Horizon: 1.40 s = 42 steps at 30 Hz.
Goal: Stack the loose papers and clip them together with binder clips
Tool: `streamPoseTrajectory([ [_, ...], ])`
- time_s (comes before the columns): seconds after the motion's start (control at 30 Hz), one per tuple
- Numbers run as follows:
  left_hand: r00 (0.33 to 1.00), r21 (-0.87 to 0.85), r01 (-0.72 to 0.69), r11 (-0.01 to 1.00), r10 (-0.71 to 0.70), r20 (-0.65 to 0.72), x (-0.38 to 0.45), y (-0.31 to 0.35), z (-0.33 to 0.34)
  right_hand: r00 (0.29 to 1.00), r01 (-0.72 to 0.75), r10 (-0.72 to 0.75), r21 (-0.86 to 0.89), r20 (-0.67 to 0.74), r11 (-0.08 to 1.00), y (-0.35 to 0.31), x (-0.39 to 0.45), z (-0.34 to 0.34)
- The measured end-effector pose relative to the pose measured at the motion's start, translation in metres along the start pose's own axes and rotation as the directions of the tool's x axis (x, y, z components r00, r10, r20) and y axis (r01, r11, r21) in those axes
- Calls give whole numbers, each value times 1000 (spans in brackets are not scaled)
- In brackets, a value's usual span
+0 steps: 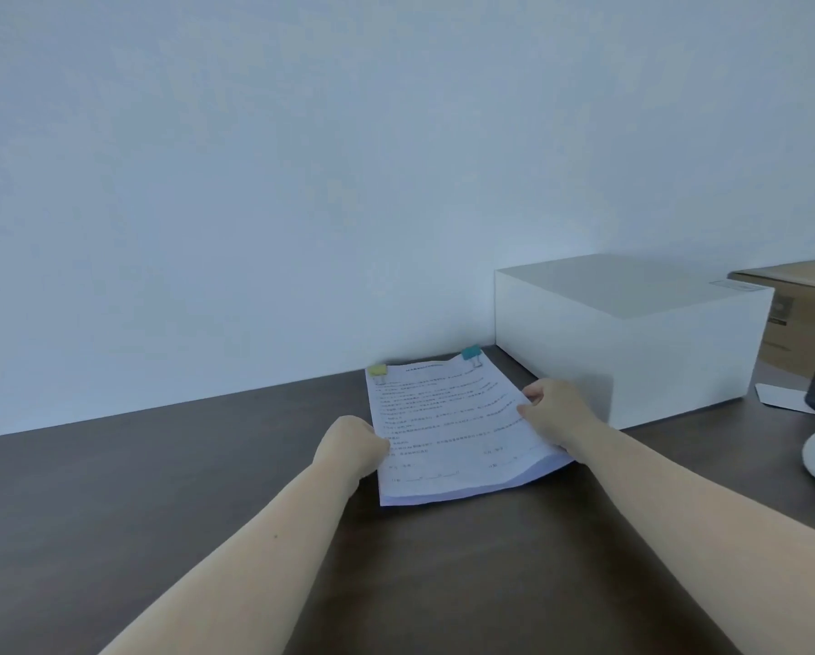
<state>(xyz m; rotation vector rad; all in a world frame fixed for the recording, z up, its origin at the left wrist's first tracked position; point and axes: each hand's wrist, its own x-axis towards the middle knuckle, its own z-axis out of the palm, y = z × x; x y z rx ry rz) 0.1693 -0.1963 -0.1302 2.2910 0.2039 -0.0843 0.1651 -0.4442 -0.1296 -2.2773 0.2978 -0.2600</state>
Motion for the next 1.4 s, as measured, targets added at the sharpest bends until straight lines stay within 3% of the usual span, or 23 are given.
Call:
streamPoseTrajectory([
  [0.1,999,-6,-36,999,36,-40,13,5,7,1000,21,-20,-76,16,997,1,18,1],
  [0.17,994,-28,-55,998,53,-95,19,6,16,997,74,-74,-224,11,972,3,28,2],
  [0.27,981,-10,-85,996,82,-178,24,11,29,979,153,-201,-515,-39,843,6,34,4],
  [0.37,975,26,-117,993,120,-185,27,16,38,965,192,-261,-609,-25,769,12,35,9],
  [0.6,977,201,-128,971,158,-143,30,23,49,955,220,-295,-665,-2,714,23,42,11],
  [0.87,985,394,-162,905,175,3,35,28,41,981,181,-176,-676,78,714,22,46,9],
  [0.97,978,465,-180,867,206,-6,25,29,45,985,169,-137,-685,102,709,18,44,10],
  [1.1,944,381,-201,902,283,-170,4,18,49,985,146,-166,-754,50,641,14,37,11],
  [1.2,945,319,-196,928,265,-191,-7,13,48,976,138,-217,-799,9,586,13,32,10],
  [1.33,951,328,-229,917,283,-127,-15,14,48,978,146,-208,-768,17,624,8,24,7],
  [1.4,957,294,-224,929,266,-112,-17,12,47,977,138,-213,-693,-22,707,5,20,-2],
])
